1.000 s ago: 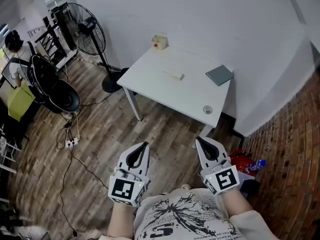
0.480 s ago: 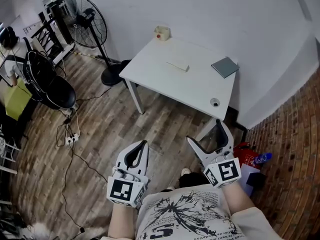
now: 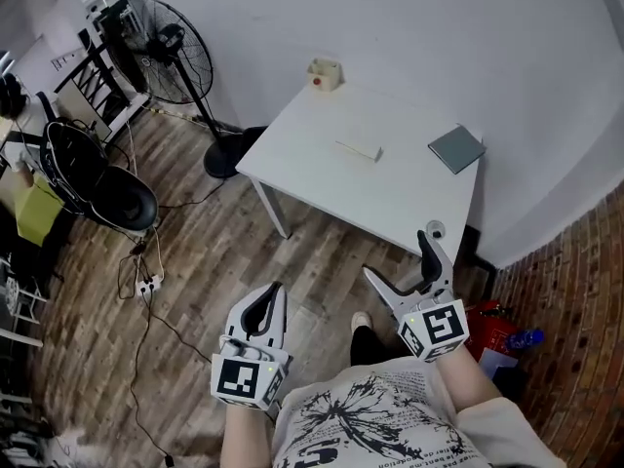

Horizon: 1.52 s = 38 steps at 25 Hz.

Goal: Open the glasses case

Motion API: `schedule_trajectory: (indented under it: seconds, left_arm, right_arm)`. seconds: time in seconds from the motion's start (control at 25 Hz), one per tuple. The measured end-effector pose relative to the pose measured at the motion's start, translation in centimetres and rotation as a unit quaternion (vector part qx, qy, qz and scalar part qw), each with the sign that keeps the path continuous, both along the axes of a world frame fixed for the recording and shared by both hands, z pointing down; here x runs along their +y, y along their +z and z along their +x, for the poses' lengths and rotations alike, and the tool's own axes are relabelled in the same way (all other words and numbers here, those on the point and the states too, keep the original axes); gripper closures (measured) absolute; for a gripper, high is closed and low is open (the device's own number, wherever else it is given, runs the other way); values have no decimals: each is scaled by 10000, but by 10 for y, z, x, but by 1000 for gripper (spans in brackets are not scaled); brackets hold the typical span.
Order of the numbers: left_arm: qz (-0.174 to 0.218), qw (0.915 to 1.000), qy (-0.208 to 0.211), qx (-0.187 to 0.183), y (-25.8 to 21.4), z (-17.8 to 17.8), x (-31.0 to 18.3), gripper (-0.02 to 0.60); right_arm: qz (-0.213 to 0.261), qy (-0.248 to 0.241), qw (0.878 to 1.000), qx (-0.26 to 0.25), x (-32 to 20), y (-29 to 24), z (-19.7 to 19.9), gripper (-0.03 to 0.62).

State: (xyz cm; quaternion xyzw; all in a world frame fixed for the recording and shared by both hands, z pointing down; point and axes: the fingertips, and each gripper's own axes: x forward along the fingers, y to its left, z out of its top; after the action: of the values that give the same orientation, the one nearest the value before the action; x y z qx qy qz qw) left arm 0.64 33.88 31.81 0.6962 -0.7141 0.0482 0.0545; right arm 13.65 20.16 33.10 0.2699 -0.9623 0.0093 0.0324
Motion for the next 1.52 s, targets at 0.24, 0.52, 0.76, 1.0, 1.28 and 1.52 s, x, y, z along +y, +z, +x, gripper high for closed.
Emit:
schedule_trajectory:
  seconds: [0.24,0.52,0.76,1.0,1.28,1.52]
  left_arm:
    - [69,9999,-156,-21,-15,-40,-93,568]
    - [37,10000,-56,-69,-2,-65,-204,568]
    - [-152,9995,275,-62,9,-74,-278,568]
    - [-427,9955,839,-83,36,-101,-350,568]
    - [-933,9795,1784,5,91,-132,-436,568]
    - [-1495,9589,2410,105,148,-151,-488,568]
  right_arm:
    - [-84,-168,9998,109,-91,-5,-44,111]
    - [-106,-180,9996,192,-192,6,-70,111]
    - [-280,-7,9985,478,-253,27,-80,111]
    - [-973,378,9914,788,-306,66,-99,111]
    - [-1536,801,9764,1288,-363,113,-131,129]
    - [-1997,1123,9521,2027,-396,171,-148,134]
